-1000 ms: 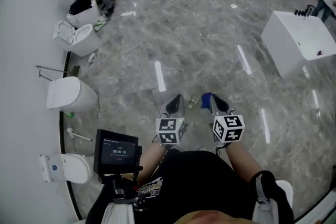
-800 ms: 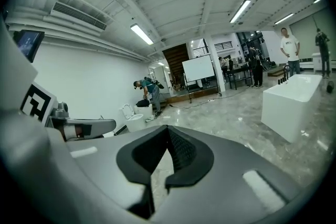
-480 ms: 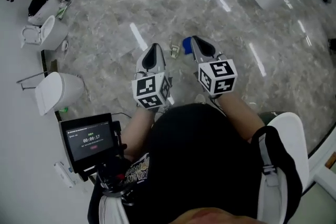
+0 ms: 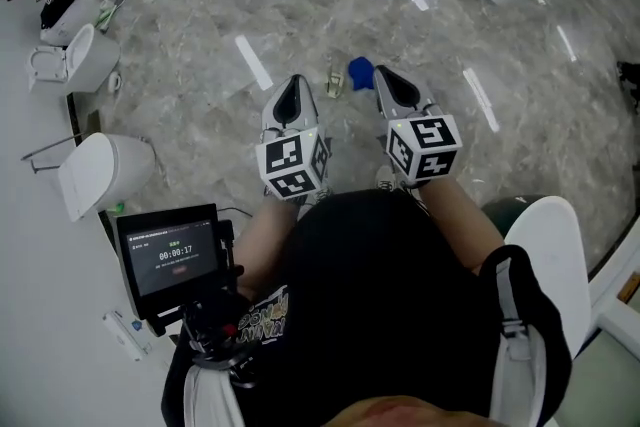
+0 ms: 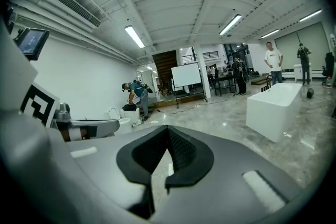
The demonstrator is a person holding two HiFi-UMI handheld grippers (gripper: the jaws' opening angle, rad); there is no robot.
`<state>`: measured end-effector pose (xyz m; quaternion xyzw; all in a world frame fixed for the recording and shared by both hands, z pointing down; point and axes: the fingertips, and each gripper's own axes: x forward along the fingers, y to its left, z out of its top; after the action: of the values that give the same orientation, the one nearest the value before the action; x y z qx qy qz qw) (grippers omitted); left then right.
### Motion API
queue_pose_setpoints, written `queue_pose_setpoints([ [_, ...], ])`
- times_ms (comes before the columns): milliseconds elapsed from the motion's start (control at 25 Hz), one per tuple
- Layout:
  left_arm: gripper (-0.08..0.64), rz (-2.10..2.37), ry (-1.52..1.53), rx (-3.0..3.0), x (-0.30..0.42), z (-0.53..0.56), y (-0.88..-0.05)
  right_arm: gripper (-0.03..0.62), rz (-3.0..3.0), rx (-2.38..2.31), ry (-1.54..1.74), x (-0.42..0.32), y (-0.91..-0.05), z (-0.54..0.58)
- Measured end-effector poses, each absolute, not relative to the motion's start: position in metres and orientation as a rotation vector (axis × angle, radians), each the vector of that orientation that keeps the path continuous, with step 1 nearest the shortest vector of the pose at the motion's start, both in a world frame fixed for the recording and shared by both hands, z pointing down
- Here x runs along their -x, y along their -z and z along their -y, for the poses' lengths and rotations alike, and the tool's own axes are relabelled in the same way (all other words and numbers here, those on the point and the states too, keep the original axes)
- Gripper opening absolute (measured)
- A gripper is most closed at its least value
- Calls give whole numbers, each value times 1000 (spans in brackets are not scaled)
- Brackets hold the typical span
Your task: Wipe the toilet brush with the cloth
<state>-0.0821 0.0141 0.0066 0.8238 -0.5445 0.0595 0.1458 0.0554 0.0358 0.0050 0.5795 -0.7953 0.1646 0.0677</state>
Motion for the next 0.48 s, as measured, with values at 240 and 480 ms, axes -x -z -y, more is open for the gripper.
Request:
queue_pose_setpoints([
  [240,2,1541,-181,-2368,77,-18,-13,2,2405,-1738,-471,-57,-3,-32],
  [480,3,1534,-185,-2391,74,-18,-12,2,2424,-1726,-439,-52,0,-30],
])
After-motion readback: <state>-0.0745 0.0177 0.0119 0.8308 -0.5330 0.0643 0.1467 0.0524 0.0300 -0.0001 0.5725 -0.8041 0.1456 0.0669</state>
